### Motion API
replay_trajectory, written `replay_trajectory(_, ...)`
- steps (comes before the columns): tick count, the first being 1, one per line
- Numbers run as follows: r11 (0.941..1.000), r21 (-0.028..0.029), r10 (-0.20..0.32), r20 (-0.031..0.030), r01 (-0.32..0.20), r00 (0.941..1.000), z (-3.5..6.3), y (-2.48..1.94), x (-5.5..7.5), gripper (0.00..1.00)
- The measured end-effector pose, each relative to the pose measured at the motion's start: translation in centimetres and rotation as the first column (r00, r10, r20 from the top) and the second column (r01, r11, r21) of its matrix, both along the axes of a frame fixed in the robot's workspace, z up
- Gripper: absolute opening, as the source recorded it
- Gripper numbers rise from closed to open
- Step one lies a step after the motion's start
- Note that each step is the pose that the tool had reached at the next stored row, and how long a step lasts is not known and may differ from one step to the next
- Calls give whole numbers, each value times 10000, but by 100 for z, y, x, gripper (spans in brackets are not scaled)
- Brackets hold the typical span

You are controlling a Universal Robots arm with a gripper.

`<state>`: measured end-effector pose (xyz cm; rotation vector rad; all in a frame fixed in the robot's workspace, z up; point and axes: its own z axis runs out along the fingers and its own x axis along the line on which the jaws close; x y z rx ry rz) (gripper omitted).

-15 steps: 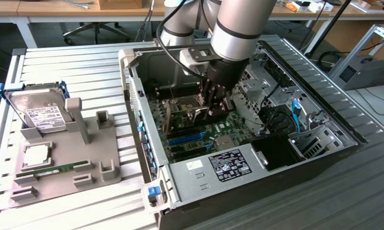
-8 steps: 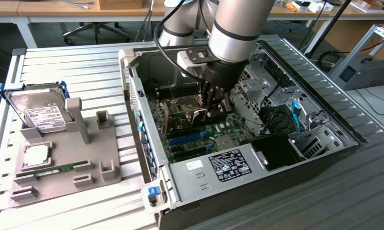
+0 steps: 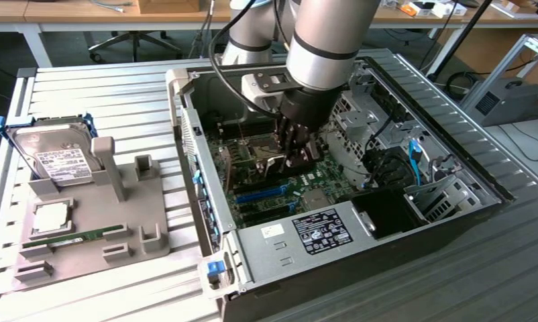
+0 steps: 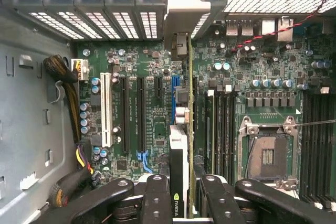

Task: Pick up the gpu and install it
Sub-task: 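Insert the gpu into the slot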

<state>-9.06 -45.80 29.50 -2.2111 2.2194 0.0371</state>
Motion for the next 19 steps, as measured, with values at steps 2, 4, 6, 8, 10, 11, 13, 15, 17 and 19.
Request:
replay_trajectory(2, 10000, 0, -1, 6, 1, 10000, 0, -7, -13, 27)
replay_trajectory(4, 10000, 0, 0, 18, 0, 10000, 0, -7, -34, 27)
replay_trajectory(6, 10000, 1, 0, 24, 0, 10000, -1, -7, -50, 27)
replay_trajectory(8, 10000, 0, 0, 27, 0, 10000, -2, -7, -58, 27)
replay_trajectory(10, 10000, 0, 1, 27, -1, 10000, -3, -8, -61, 27)
replay_trajectory(11, 10000, 0, -1, 27, 1, 10000, -4, -8, -64, 27)
replay_trajectory(13, 10000, -1, 0, 26, 0, 10000, -4, -8, -66, 27)
replay_trajectory(15, 10000, 0, -2, 27, 2, 10000, -6, -7, -74, 27)
replay_trajectory(17, 10000, 0, 0, 27, 0, 10000, -6, -7, -82, 27)
replay_trajectory(19, 10000, 1, -1, 27, 1, 10000, -7, -7, -91, 27)
